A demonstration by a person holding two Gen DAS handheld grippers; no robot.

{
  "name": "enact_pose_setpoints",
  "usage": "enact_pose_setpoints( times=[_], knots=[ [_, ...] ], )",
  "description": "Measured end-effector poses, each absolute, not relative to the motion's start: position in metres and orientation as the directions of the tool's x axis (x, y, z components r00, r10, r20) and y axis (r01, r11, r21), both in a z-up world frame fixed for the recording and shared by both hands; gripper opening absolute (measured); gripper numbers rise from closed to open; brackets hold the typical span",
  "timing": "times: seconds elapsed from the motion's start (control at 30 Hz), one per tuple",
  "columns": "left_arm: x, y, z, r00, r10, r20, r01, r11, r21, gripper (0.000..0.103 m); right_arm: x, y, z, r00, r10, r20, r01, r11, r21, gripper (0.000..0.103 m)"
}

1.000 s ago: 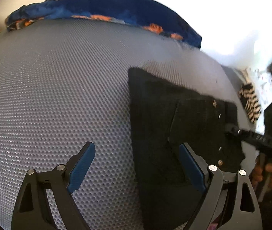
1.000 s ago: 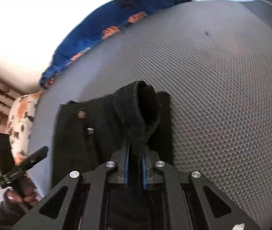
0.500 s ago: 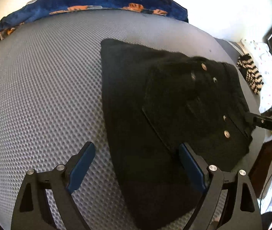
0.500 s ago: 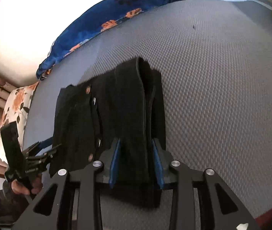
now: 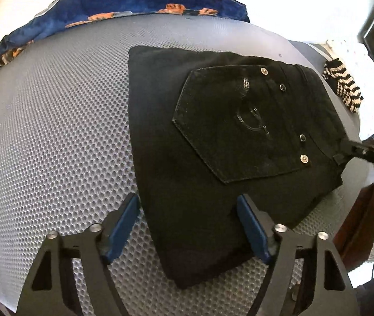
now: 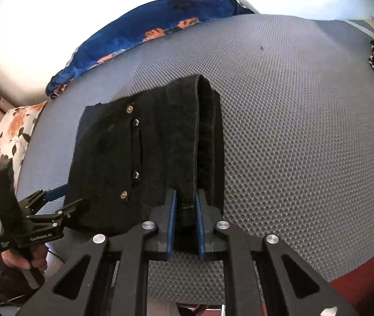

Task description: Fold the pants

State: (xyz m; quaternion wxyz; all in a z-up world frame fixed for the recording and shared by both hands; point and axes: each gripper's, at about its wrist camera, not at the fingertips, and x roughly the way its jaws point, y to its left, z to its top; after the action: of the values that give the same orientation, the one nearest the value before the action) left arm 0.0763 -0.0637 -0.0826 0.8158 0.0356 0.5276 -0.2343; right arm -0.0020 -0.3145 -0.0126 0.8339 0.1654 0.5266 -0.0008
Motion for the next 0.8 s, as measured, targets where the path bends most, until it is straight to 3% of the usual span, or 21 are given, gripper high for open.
enact_pose_setpoints(
  times=[0.5,0.67,0.8],
  knots=[
    [0.082,-0.071,-0.081,0.328,-0.346,-0.879,0.409,0.891,-0.199,0.07,0.001,-0.329,-0.034,0.416,0.213,-0.884,0.235,0.914,0.33,0.015],
    [0.083,-0.057,-0.073,0.326,-0.384,-0.864,0.393,0.886,-0.246,0.071,0.001,-0.331,-0.033,0.411,0.21,-0.887,0.236,0.915,0.326,0.02],
    [0.087,-0.04,-0.065,0.338,-0.428,-0.838,0.364,0.881,-0.303,0.071,0.001,-0.336,-0.034,0.405,0.216,-0.888,0.248,0.909,0.334,0.03]
  ],
)
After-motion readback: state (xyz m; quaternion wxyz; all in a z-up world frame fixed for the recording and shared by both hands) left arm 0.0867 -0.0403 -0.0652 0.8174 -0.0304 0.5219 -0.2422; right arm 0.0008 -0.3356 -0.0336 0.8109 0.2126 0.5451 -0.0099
